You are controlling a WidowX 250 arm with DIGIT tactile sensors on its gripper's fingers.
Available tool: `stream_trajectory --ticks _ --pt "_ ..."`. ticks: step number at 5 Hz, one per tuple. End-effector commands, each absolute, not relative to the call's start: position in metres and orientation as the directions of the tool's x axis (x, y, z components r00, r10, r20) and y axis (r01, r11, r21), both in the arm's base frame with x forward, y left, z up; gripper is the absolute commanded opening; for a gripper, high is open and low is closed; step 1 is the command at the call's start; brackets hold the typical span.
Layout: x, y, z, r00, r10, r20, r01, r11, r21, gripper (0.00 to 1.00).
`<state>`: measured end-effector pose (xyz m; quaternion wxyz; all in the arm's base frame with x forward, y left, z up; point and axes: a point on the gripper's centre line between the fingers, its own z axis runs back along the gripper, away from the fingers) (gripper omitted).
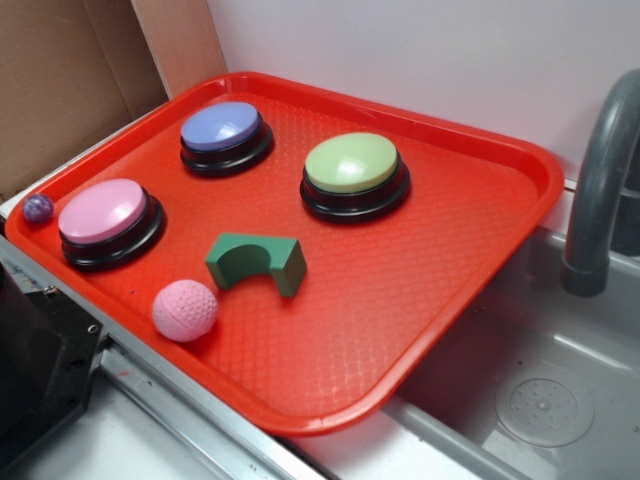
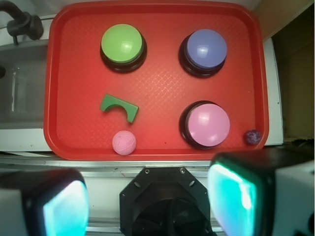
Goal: Push the pink button.
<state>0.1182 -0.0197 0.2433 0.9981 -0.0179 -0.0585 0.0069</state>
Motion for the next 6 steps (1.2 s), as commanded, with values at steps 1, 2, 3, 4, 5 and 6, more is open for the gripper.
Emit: stream_trajectory --ticks 1,2,3,4,5,6 --pt "0.118 -0.020 0.243 0.993 0.016 0.117 -0.012 0.999 -0.037 1.00" --pt "0.106 0.030 0.206 0.988 0.140 0.062 -0.138 0.990 -0.033 1.00" --pt "0.117 0.059 0.166 0.990 0.131 0.044 -0.132 0.991 0.016 1.00" --pt "0.125 0.071 0.135 0.996 0.085 0.009 -0.085 0.996 0.040 1.00" --pt "0.145 0.080 0.108 0.998 -0.032 -0.053 0.037 0.993 0.112 1.00" --pt "0.148 0.089 0.092 0.994 0.008 0.113 -0.025 0.988 0.151 1.00"
